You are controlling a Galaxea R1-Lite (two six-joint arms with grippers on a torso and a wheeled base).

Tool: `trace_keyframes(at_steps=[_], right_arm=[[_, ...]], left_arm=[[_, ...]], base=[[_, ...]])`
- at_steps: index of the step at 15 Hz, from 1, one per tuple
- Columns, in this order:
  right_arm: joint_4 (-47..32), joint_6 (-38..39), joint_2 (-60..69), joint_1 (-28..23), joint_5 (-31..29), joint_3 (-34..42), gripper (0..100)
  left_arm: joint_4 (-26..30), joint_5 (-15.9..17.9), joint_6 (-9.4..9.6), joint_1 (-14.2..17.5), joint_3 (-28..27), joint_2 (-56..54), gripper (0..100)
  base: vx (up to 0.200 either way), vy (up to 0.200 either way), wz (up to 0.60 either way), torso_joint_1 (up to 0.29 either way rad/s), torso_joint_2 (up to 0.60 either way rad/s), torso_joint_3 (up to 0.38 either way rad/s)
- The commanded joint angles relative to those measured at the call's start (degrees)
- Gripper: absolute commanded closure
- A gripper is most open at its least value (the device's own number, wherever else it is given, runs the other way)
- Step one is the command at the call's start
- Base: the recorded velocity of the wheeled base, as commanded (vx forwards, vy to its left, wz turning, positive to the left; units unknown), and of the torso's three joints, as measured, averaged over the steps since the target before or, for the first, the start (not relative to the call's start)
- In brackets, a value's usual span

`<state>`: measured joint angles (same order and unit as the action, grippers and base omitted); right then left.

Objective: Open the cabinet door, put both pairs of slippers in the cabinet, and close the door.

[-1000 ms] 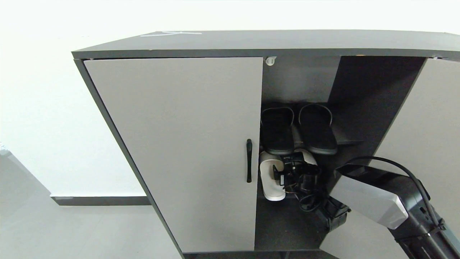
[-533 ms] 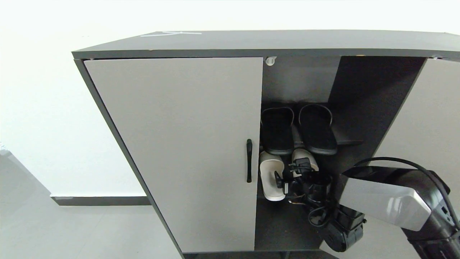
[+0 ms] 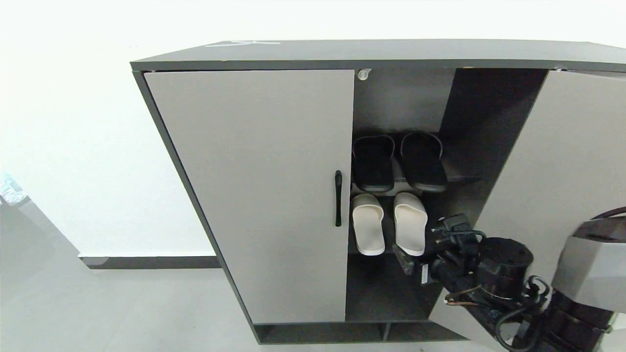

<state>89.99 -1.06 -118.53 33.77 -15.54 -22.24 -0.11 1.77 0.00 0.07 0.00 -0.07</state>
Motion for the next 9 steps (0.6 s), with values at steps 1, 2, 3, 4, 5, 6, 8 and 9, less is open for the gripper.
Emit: trace_keyframes(at_steps=[1, 2, 3, 4, 5, 6, 8, 9], right_arm=[[0.0, 0.0, 10.0, 1.1, 3.2, 6.6, 0], [0.0, 0.0, 11.4, 1.1, 4.6, 7.7, 100], [0.0, -0.2, 14.3, 1.1, 7.5, 8.5, 100], [0.0, -0.2, 17.2, 1.1, 10.1, 8.6, 100], [0.0, -0.2, 19.6, 1.1, 13.0, 8.6, 100], [0.0, -0.1, 22.2, 1.1, 16.0, 9.0, 100], [0.0, 1.6, 26.7, 1.1, 20.0, 10.3, 100], [0.0, 2.3, 29.0, 1.1, 21.6, 10.5, 100]], left_arm=[[0.0, 0.0, 0.0, 0.0, 0.0, 0.1, 100], [-0.1, 0.0, 0.0, 0.0, 0.0, 0.1, 100], [0.0, 0.0, 0.0, 0.0, 0.0, 0.1, 100], [-0.1, 0.0, 0.0, 0.0, 0.0, 0.1, 100], [0.0, 0.0, 0.0, 0.0, 0.0, 0.1, 100], [-0.1, 0.0, 0.0, 0.0, 0.0, 0.1, 100], [-0.1, 0.0, 0.0, 0.0, 0.0, 0.1, 100], [0.0, 0.0, 0.0, 0.0, 0.0, 0.1, 100]], base=[[-0.2, 0.0, 0.0, -0.002, 0.0, -0.002], [-0.2, 0.0, 0.0, -0.002, 0.0, 0.002], [-0.2, 0.0, 0.0, 0.002, 0.0, 0.002], [-0.2, 0.0, 0.0, -0.002, 0.0, 0.007], [-0.2, 0.0, 0.0, 0.002, 0.01, -0.002], [-0.2, 0.0, 0.0, 0.002, 0.0, -0.002], [0.0, -0.2, 0.0, 0.002, 0.0, 0.002], [0.0, -0.2, 0.0, 0.002, 0.0, 0.007]])
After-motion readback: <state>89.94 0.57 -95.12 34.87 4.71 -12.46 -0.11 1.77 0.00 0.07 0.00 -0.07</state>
